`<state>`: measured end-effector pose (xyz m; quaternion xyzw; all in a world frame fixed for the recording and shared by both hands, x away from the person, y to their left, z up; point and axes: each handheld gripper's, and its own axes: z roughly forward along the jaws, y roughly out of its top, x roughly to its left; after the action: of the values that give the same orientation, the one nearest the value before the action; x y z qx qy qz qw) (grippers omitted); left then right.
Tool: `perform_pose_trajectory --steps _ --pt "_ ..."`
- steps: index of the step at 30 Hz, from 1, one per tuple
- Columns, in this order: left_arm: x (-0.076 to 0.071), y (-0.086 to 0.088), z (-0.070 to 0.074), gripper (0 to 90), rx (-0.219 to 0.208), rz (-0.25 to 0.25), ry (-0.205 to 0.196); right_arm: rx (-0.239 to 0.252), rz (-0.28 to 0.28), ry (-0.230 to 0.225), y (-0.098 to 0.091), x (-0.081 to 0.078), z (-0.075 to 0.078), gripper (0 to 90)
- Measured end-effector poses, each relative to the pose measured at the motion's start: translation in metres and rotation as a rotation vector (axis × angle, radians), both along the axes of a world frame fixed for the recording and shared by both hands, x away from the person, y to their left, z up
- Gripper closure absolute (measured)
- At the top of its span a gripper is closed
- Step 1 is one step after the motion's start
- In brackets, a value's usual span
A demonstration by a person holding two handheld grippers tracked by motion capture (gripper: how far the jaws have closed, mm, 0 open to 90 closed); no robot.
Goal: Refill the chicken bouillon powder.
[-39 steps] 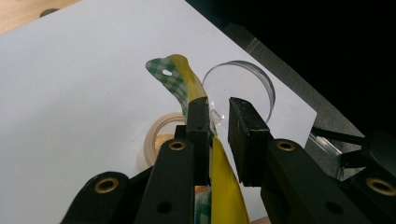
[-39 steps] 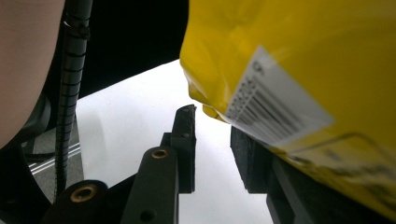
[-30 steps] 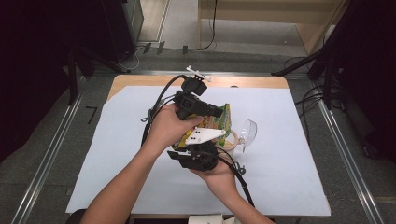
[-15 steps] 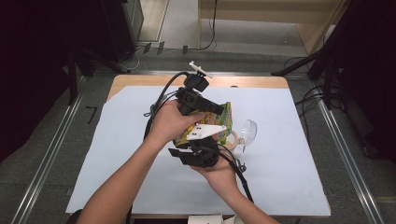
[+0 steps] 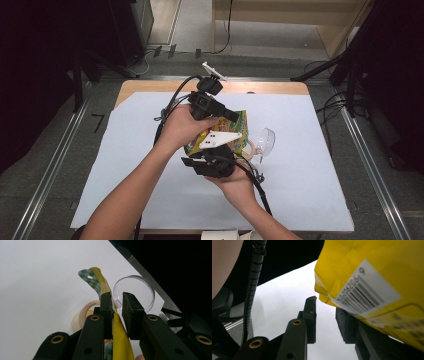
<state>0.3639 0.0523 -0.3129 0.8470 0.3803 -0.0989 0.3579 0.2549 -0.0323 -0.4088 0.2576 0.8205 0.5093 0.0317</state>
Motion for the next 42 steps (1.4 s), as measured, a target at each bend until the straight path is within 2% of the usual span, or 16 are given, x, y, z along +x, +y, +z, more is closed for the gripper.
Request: perform_pose_trajectory --steps 6,12,16,28,36,42 --pt "-0.003 -0.001 -0.001 78.6 0.002 -0.007 0.002 0.018 -0.005 -0.011 0.0 -0.004 -0.003 71.8" --pt "-0.008 -0.001 0.001 78.4 0.015 -0.009 -0.02 0.013 -0.005 -0.02 0.0 -0.006 -0.002 72.0" --pt "-0.007 0.0 0.001 78.3 0.017 -0.007 -0.013 0.006 -0.004 -0.032 0.0 -0.006 -0.002 71.9" --pt "-0.012 -0.001 0.0 78.1 0.027 -0.018 -0.016 0.017 -0.002 -0.023 -0.001 -0.008 -0.005 70.8" --pt "-0.019 0.005 -0.004 77.9 0.014 -0.024 -0.017 0.015 0.016 -0.021 0.001 -0.011 -0.012 66.9" --pt "-0.025 0.013 -0.009 78.0 -0.003 -0.048 -0.027 0.003 0.04 -0.02 0.004 -0.014 -0.018 62.3"
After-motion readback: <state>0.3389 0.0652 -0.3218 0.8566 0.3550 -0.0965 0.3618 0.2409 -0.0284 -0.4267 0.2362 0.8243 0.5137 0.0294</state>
